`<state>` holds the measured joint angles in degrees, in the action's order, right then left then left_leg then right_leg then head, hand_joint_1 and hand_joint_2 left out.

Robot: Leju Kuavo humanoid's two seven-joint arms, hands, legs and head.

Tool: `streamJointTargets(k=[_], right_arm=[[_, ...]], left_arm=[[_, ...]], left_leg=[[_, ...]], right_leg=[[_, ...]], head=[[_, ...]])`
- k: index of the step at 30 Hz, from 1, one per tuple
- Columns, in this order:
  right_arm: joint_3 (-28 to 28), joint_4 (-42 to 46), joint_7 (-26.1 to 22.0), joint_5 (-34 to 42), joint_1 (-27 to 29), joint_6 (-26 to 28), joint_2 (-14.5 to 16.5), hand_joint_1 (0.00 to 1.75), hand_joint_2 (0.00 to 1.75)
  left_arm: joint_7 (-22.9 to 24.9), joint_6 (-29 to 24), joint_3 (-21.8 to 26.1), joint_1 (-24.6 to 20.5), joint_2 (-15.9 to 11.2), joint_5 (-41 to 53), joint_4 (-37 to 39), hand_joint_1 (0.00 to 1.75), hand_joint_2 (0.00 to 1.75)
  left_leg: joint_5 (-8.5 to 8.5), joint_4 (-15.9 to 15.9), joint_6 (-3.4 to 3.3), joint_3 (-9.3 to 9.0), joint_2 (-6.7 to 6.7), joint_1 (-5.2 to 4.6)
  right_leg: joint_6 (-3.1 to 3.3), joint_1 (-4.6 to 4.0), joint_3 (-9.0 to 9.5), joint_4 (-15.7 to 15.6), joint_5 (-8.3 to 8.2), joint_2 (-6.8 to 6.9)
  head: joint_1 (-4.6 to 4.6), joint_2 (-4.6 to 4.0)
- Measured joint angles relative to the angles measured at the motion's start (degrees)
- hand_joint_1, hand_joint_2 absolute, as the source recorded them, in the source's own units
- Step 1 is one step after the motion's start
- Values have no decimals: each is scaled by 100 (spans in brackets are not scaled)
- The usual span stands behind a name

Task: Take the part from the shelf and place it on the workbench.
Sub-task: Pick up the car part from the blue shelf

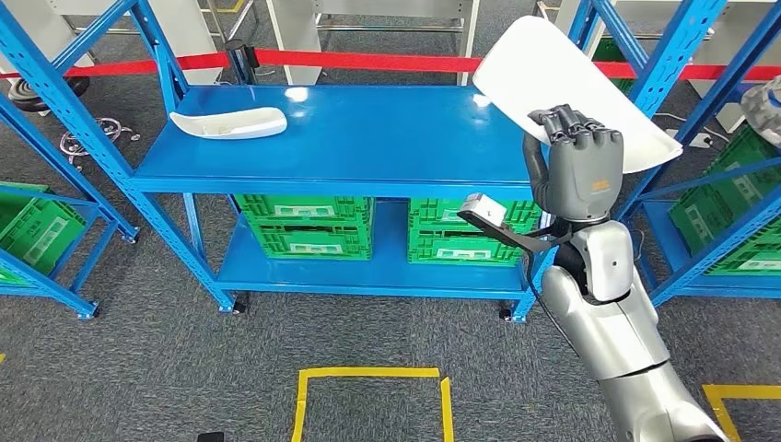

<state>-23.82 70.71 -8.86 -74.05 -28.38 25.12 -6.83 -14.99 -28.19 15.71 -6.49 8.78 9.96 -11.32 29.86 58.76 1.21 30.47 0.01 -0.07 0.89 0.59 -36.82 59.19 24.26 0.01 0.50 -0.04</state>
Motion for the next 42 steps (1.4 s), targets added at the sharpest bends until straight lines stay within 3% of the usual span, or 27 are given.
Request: streamJointTargets(k=[3,4,6,8,9,10,11,14,15,17,21,26,28,38,42], right_arm=[[45,0,2,-44,1,4,25,175,175],[61,0,3,-55,2,4,28,175,175],[100,0,2,-79,3,6,30,175,175],[126,-1,1,-95,20,7,30,175,175],[134,-3,1,-97,33,6,30,175,175],[139,-4,1,-99,41,6,30,175,175],[146,-5,0,-104,44,6,30,175,175],[180,-5,2,-132,24,8,37,175,175],[193,-5,5,-143,17,9,42,175,175],[217,-3,24,-160,24,11,49,175,175],[294,6,71,-232,95,-49,50,175,175],[399,3,122,-281,284,-162,42,175,175],[444,2,130,-300,367,-198,34,175,175],[647,-2,185,-378,591,-329,18,175,175],[721,-31,178,-400,598,-401,-5,175,175]], left_arm=[[27,0,-1,-2,2,34,2,0,175],[37,-1,-2,-7,2,45,2,0,175],[47,1,-2,-21,-2,67,1,0,175],[52,2,-2,-26,-7,80,1,0,175],[53,3,-2,-25,-6,83,2,0,175],[54,4,-2,-24,-6,84,2,0,175],[54,6,-2,-24,-6,84,2,0,175],[51,6,-2,-29,-5,84,2,0,175],[48,6,-2,-30,-5,84,2,0,175],[27,4,-2,-30,-7,86,1,0,175],[-177,150,-2,-24,-30,115,-2,0,175],[-351,324,-2,-5,-61,116,-2,0,175],[-365,349,-2,5,-75,115,-2,0,175],[-409,370,-6,10,-110,193,-2,0,175],[-597,625,-6,10,-126,159,-5,0,175]], left_leg=[[-87,-71,-120,17,0,-18],[-136,-90,-167,31,8,-11],[-240,-115,-239,95,25,8],[-320,-100,-267,216,28,3],[-353,-85,-266,277,29,0],[-382,-65,-260,335,29,-1],[-405,-39,-250,388,28,0],[-445,50,-196,496,25,-9],[-458,66,-168,515,26,-16],[-481,61,-111,540,28,-24],[-470,-8,-198,581,27,-29],[-637,-72,-69,574,24,-22],[-660,-77,-41,586,21,-19],[-659,-73,-38,607,20,-19],[-659,-63,-42,619,20,-20]], right_leg=[[-111,17,-12,-31,-73,1],[-138,23,-47,32,-7,-2],[-177,32,-238,494,358,-8],[-207,28,-515,1267,814,-11],[-215,28,-584,1533,932,-11],[-216,27,-551,1599,950,-10],[-210,27,-391,1422,869,-10],[-153,13,346,282,558,-4],[-127,1,456,78,526,-5],[-81,-20,457,3,492,-13],[-51,-23,421,-27,424,-21],[20,-33,344,-13,364,-22],[26,-34,326,-9,355,-21],[22,-27,315,-11,353,-20],[8,-21,310,-12,344,-20]], head=[[2,0],[8,0],[22,0],[31,0],[31,0],[31,0],[31,0],[30,0],[27,0],[25,0],[22,0],[20,0],[20,0],[21,0],[22,0]])
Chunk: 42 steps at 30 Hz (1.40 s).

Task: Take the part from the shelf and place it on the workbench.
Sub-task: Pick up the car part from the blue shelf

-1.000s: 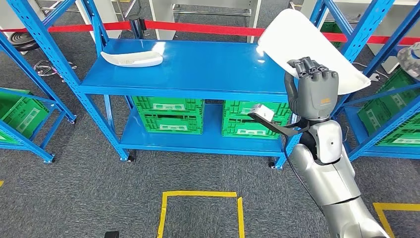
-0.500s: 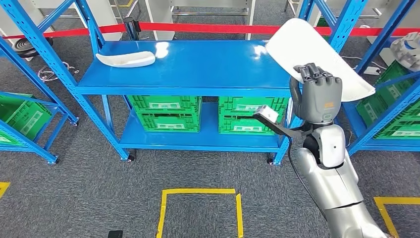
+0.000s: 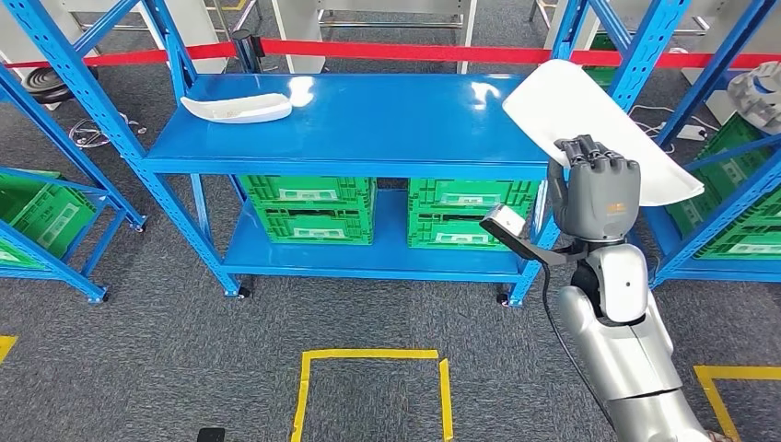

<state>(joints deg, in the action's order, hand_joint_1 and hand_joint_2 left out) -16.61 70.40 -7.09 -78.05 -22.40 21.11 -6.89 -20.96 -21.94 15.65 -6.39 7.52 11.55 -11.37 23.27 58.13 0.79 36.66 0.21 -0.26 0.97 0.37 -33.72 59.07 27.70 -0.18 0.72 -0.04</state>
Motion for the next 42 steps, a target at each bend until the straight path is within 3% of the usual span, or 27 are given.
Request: streamJointTargets(k=[3,7,8,10,12,13,16,17,19,21,23,26,27,28,29,30,32,34,37,39,42], right_arm=[[68,-39,-23,-7,2,-31,-31,175,175],[128,-51,-63,-19,-21,-36,-58,175,175],[151,-53,-67,-23,-34,-37,-72,175,175],[185,-60,-71,-27,-45,-47,-112,175,175],[208,-73,-75,-33,-31,-68,-152,175,175],[218,-80,-79,-37,-25,-82,-169,175,175],[238,-93,-94,-37,-40,-122,-218,175,175],[245,-98,-103,-35,-50,-128,-228,175,175],[262,-114,-109,-29,-51,-138,-235,175,175],[280,-122,-125,-23,-59,-151,-238,175,175],[307,-130,-184,-2,-90,-203,-239,175,175],[330,-199,-426,92,-141,-395,-243,175,175],[330,-248,-543,140,-152,-471,-244,175,175],[330,-304,-661,187,-161,-537,-245,175,175],[330,-366,-777,226,-176,-592,-246,175,175],[327,-429,-887,256,-198,-626,-246,175,175],[300,-572,-1077,288,-266,-633,-237,175,175],[212,-753,-1237,293,-341,-611,-200,175,175],[-36,-1018,-1378,253,-418,-574,-79,175,175],[-221,-1187,-1388,242,-494,-550,-1,175,175],[-384,-1403,-1385,242,-547,-544,45,175,175]], left_arm=[[-71,102,0,-1,-16,-17,-1,0,175],[-94,136,-3,-9,-39,25,-3,0,175],[-96,138,-4,-12,-35,37,-4,0,175],[-92,137,-7,-10,-31,45,-3,0,175],[-81,132,-8,1,-30,49,-1,0,175],[-77,129,-9,6,-27,52,1,0,175],[-70,122,-15,10,-28,62,2,0,175],[-69,118,-17,11,-33,63,1,0,175],[-69,108,-21,12,-49,71,0,0,175],[-70,103,-24,13,-38,87,0,0,175],[-70,103,-25,10,-37,100,-1,0,175],[-53,110,-26,15,-36,115,-1,0,175],[-41,117,-26,18,-36,123,-1,0,175],[-30,126,-26,19,-34,133,-1,0,175],[-22,133,-26,19,-33,144,-1,0,175],[-20,137,-26,19,-32,152,-1,0,175],[-20,138,-26,21,-35,160,0,0,175],[-19,138,-26,19,-31,163,1,0,175],[7,139,-26,11,-6,169,-2,0,175],[18,138,-26,-5,3,176,-4,0,175],[28,138,-26,2,29,181,-1,0,175]], left_leg=[[5,15,-20,18,-1,-10],[-54,-239,-177,-120,5,-3],[-101,-339,-200,-185,9,22],[-146,-407,-210,-213,16,57],[-139,-379,-187,-180,15,74],[-128,-346,-162,-157,14,91],[-34,-98,9,-47,9,173],[21,7,71,-7,4,183],[109,115,161,37,-3,165],[164,141,209,37,4,174],[304,372,232,126,8,181],[738,1425,223,690,6,164],[791,1707,201,875,5,153],[733,1793,163,970,2,135],[561,1654,105,950,-3,105],[313,1320,30,832,-12,65],[-47,589,-132,495,-41,-23],[-82,220,-210,293,-59,-83],[-5,-25,-238,72,-55,-71],[47,-134,-269,-104,-62,-53],[202,-157,-293,-292,-104,-55]], right_leg=[[-27,12,0,-12,-13,2],[-131,21,60,-75,6,-2],[-151,14,10,65,112,-3],[-198,38,-268,683,486,-3],[-264,96,-531,1231,720,-1],[-301,129,-533,1244,683,1],[-433,213,-69,372,263,18],[-420,219,30,184,199,16],[-295,203,20,204,236,-3],[-148,204,28,217,276,-12],[-64,201,76,217,306,-19],[7,161,153,214,360,-21],[19,139,183,214,387,-25],[26,116,223,213,421,-30],[28,93,277,210,462,-36],[26,76,345,199,511,-41],[6,58,460,137,598,-46],[-54,70,547,36,613,-58],[-145,84,565,139,460,-57],[-169,81,273,625,439,-31],[-205,65,-401,1425,833,-21]], head=[[0,0],[0,0],[3,0],[10,0],[12,0],[11,0],[19,0],[37,0],[50,0],[33,0],[15,0],[-16,0],[-22,0],[-23,0],[-24,0],[-24,0],[-13,0],[-11,0],[-14,0],[-7,0],[7,0]])
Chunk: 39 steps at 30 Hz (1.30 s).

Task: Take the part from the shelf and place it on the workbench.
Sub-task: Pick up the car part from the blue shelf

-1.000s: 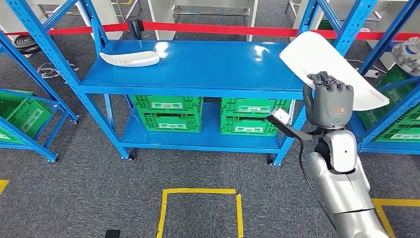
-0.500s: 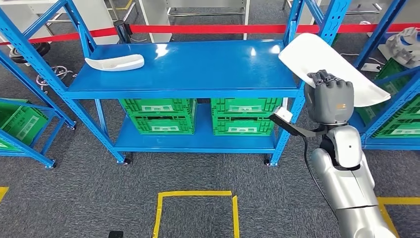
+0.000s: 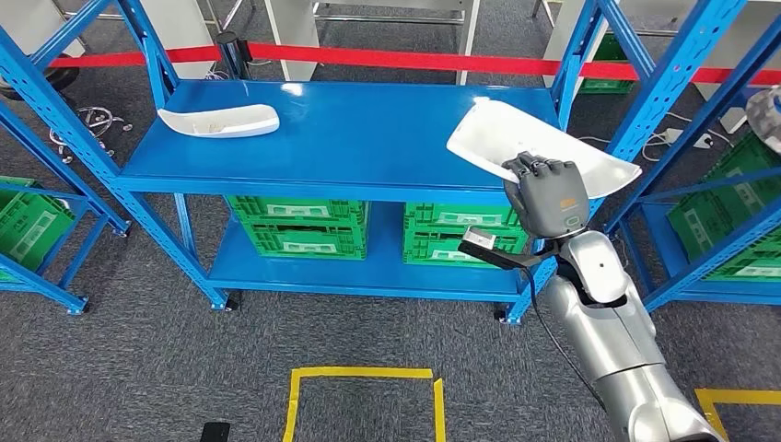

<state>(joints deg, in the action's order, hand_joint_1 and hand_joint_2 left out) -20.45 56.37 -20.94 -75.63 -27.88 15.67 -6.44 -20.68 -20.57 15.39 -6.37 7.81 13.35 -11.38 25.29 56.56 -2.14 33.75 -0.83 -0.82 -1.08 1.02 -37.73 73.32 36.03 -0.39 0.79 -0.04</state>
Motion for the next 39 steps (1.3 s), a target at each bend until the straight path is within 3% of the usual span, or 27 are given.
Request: streamJointTargets(k=[1,2,3,5,7,9,11,13,15,16,17,18,20,22,26,28,30,31,32,33,35,36,37,39], right_arm=[[-40,-57,-19,1,-8,-1,13,175,175],[-88,-116,-60,5,-36,-7,33,175,175],[-148,-184,-116,13,-83,-14,64,175,175],[-315,-398,-232,45,-247,-30,172,175,175],[-524,-670,-300,52,-438,-62,351,175,175],[-762,-945,-322,16,-622,-104,580,175,175],[-992,-1215,-337,1,-819,-137,817,175,175],[-1183,-1478,-357,14,-1011,-192,1043,175,175],[-1327,-1725,-317,22,-1139,-228,1229,175,175],[-1379,-1838,-263,28,-1175,-221,1296,175,175],[-1408,-1930,-196,41,-1198,-202,1335,175,175],[-1424,-2008,-124,61,-1218,-173,1360,175,175],[-1430,-2125,-13,105,-1270,-101,1379,175,175],[-1431,-2227,70,134,-1332,-30,1384,175,175],[-1432,-2353,484,96,-1428,128,1370,175,175],[-1432,-2385,795,28,-1477,216,1334,175,175],[-1432,-2421,1039,-39,-1477,268,1282,175,175],[-1432,-2439,1121,-59,-1458,282,1253,175,175],[-1430,-2455,1205,-72,-1438,296,1223,175,175],[-1422,-2464,1280,-75,-1425,310,1196,175,175],[-1387,-2470,1393,-68,-1421,334,1139,175,175],[-1359,-2469,1409,-58,-1423,338,1113,175,175],[-1327,-2469,1405,-43,-1420,333,1089,175,175],[-1259,-2470,1375,-9,-1406,289,1046,175,175]], left_arm=[[7,0,0,16,7,0,2,0,175],[14,0,1,29,10,-1,4,0,175],[19,-1,2,36,13,-1,5,0,175],[19,-4,4,44,18,-2,9,0,175],[12,-14,6,43,27,-2,13,0,175],[3,-38,8,37,39,-4,9,0,175],[-22,-74,9,36,50,-32,5,0,175],[-66,-109,11,38,59,-88,3,0,175],[-103,-142,23,70,63,-146,5,0,175],[-115,-155,32,98,62,-172,7,0,175],[-120,-166,40,127,61,-189,9,0,175],[-121,-174,45,155,58,-201,11,0,175],[-118,-183,47,209,56,-203,20,0,175],[-115,-193,49,241,60,-203,36,0,175],[-118,-228,65,254,70,-210,48,0,175],[-134,-243,97,245,69,-212,47,0,175],[-148,-251,129,237,69,-211,47,0,175],[-150,-253,138,238,72,-209,48,0,175],[-151,-254,142,241,74,-203,48,0,175],[-145,-254,143,241,75,-192,49,0,175],[-121,-254,144,230,77,-161,48,0,175],[-107,-255,144,217,79,-150,48,0,175],[-92,-257,144,207,80,-143,47,0,175],[-64,-273,146,202,79,-141,47,0,175]], left_leg=[[65,8,5,-73,-15,0],[139,23,16,-157,-25,0],[218,42,32,-243,-29,1],[386,89,85,-363,-21,-3],[509,108,156,-412,9,-4],[537,133,229,-464,36,-2],[505,406,299,-367,47,7],[570,1030,380,29,51,42],[821,1611,444,517,54,85],[919,1715,460,686,55,104],[910,1651,467,770,55,118],[764,1422,475,770,58,130],[116,698,496,652,73,149],[-309,262,452,552,98,138],[-319,215,267,510,99,126],[-277,173,186,446,99,132],[-217,166,124,390,91,116],[-185,170,106,358,83,105],[-151,177,99,323,72,95],[-118,188,99,285,62,84],[-53,220,112,219,50,59],[-22,238,130,199,44,42],[4,251,149,190,41,29],[42,266,156,186,42,11]], right_leg=[[-8,-1,-144,47,84,1],[-11,-1,-210,-84,25,3],[-10,1,-206,-357,-177,6],[18,-10,-121,-1046,-817,27],[103,-44,-72,-1371,-1154,26],[208,-59,-27,-1396,-1132,-2],[295,-39,94,-1435,-1090,-18],[346,-22,243,-1459,-997,-19],[357,-18,387,-1462,-871,-16],[355,-15,473,-1462,-800,-17],[347,-9,569,-1462,-727,-17],[332,0,670,-1461,-652,-16],[280,15,858,-1451,-502,-14],[203,10,930,-1459,-389,-26],[62,12,936,-1438,-255,-23],[37,7,654,-931,-37,-3],[40,-12,122,-107,197,1],[44,-18,-104,167,205,1],[53,-23,-234,223,88,1],[71,-30,-246,40,-142,2],[134,-64,-28,-735,-676,12],[163,-81,93,-1074,-840,20],[184,-94,173,-1285,-915,26],[174,-96,227,-1394,-930,26]], head=[[2,0],[2,0],[4,0],[-3,0],[-6,0],[1,0],[-11,0],[-29,0],[-38,0],[-42,0],[-44,0],[-45,0],[-52,0],[-73,0],[-83,0],[-78,0],[-76,0],[-75,0],[-74,0],[-73,0],[-72,0],[-72,0],[-73,0],[-76,0]])
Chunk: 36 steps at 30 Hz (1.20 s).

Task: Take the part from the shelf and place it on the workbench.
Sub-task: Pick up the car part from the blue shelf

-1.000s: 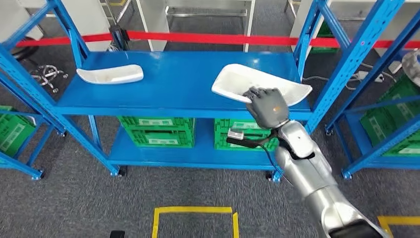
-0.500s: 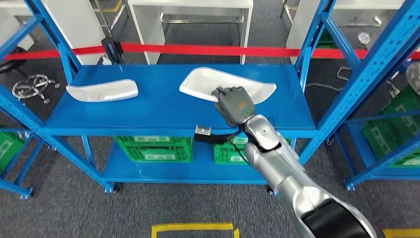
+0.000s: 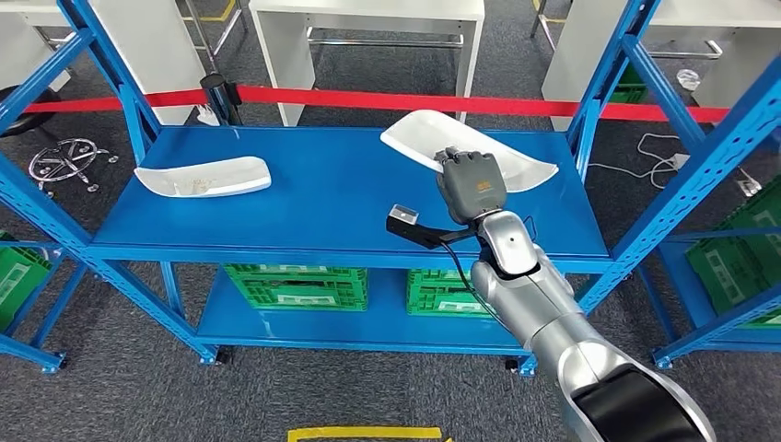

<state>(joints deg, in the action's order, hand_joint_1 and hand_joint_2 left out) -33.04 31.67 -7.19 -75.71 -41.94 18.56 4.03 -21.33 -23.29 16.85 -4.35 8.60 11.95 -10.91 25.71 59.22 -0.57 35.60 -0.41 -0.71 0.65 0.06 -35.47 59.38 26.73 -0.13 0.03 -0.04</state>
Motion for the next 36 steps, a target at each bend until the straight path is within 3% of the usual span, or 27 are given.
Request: streamJointTargets(k=[17,30,34,36], right_arm=[[659,-645,-827,614,104,-643,-272,175,175],[712,-1085,-840,516,107,-709,-320,175,175],[712,-1122,-844,479,80,-692,-320,0,0],[712,-1134,-857,460,59,-684,-320,0,0]], left_arm=[[-148,-194,44,16,-3,70,0,0,175],[-249,-249,123,15,-8,3,0,0,175],[-262,-227,148,15,-8,-11,0,0,175],[-293,-213,172,13,-7,-44,0,0,87]], left_leg=[[-13,-54,46,-30,16,3],[-10,-50,41,-29,14,-9],[-10,-51,41,-29,15,-9],[-10,-51,41,-29,15,-9]], right_leg=[[23,3,15,-13,1,-24],[14,16,21,-22,-5,-24],[14,19,21,-22,-5,-24],[14,20,21,-22,-5,-24]], head=[[2,0],[2,0],[2,0],[2,0]])
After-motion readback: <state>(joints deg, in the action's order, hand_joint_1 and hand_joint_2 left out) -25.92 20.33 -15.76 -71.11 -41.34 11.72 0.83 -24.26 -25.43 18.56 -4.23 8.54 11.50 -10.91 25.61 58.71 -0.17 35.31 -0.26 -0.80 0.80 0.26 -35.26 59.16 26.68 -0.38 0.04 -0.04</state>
